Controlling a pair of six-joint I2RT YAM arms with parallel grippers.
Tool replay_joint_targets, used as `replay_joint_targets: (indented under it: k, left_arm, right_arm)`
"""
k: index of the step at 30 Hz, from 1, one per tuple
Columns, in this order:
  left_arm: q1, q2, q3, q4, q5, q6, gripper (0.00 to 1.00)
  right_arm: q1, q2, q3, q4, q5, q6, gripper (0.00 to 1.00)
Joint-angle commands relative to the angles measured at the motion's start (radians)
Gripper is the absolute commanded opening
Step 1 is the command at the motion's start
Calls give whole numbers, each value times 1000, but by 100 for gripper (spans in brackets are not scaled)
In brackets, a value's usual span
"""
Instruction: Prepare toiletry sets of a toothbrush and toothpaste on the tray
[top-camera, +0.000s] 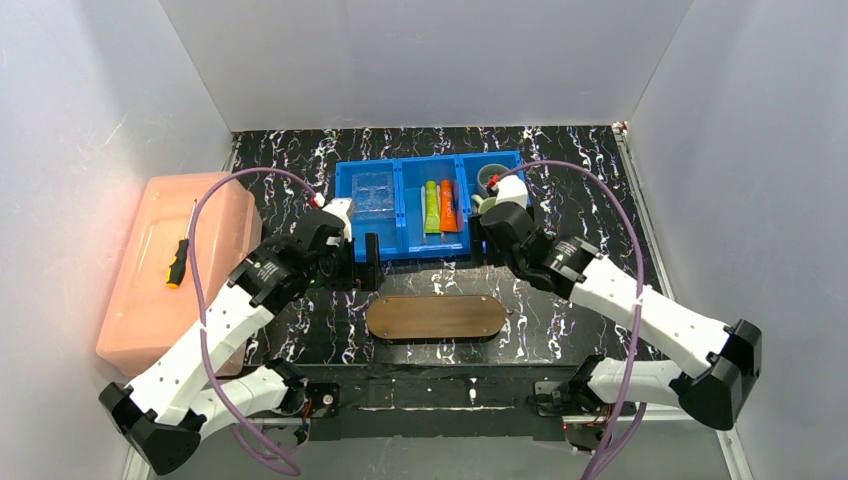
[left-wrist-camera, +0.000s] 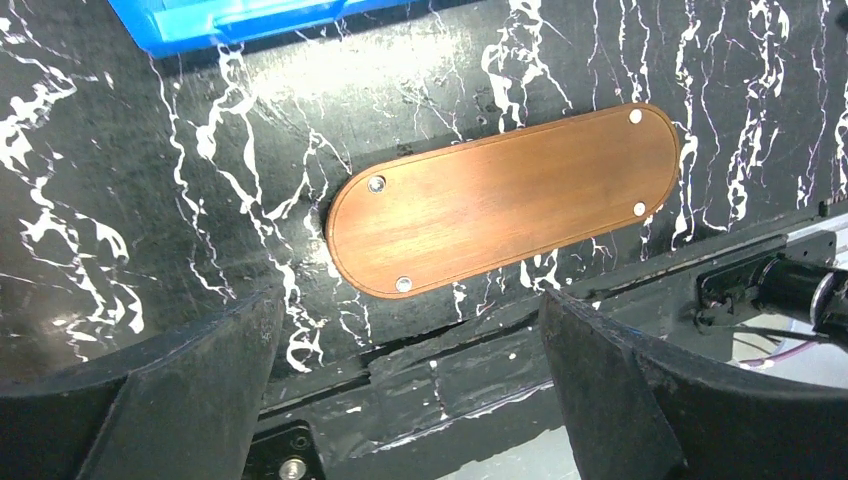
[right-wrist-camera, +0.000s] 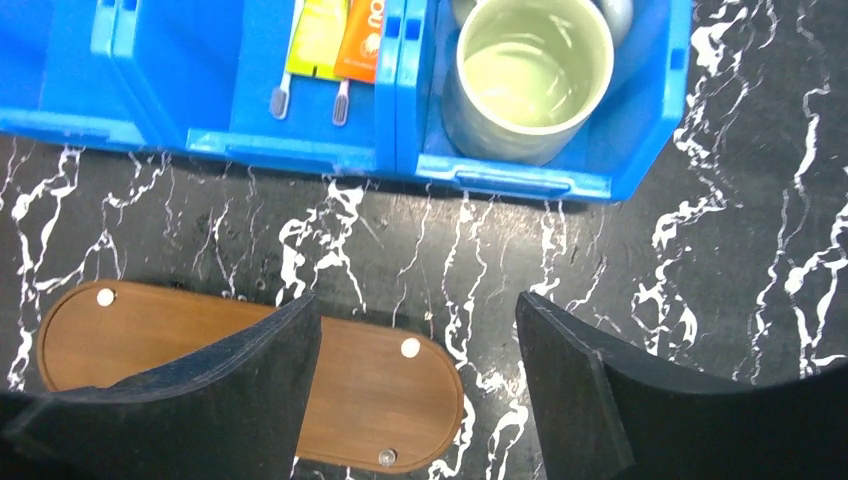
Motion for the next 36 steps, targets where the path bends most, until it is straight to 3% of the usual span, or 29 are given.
replay_joint_targets:
  k: [1,10,17,23,36]
  left_arm:
    - [-4,-45,64,-60,-12,114,99]
    - [-3,-126,41,-23,60,232,99]
    - [-3,-216,-82,81,157,270,99]
    - [-5,-276,-170,139,161,274,99]
    - [-4,-291,-186,117,122,281,99]
  right_arm:
    - [-38,75,122,-56,62,-56,75]
    - [-163,225,279,-45,-21,-116,47]
    - [-231,343,339,-34,-91,-132,45]
    - [-265,419,384,-33,-134,-153,45]
    - [-304,521,382,14,-219,-158,47]
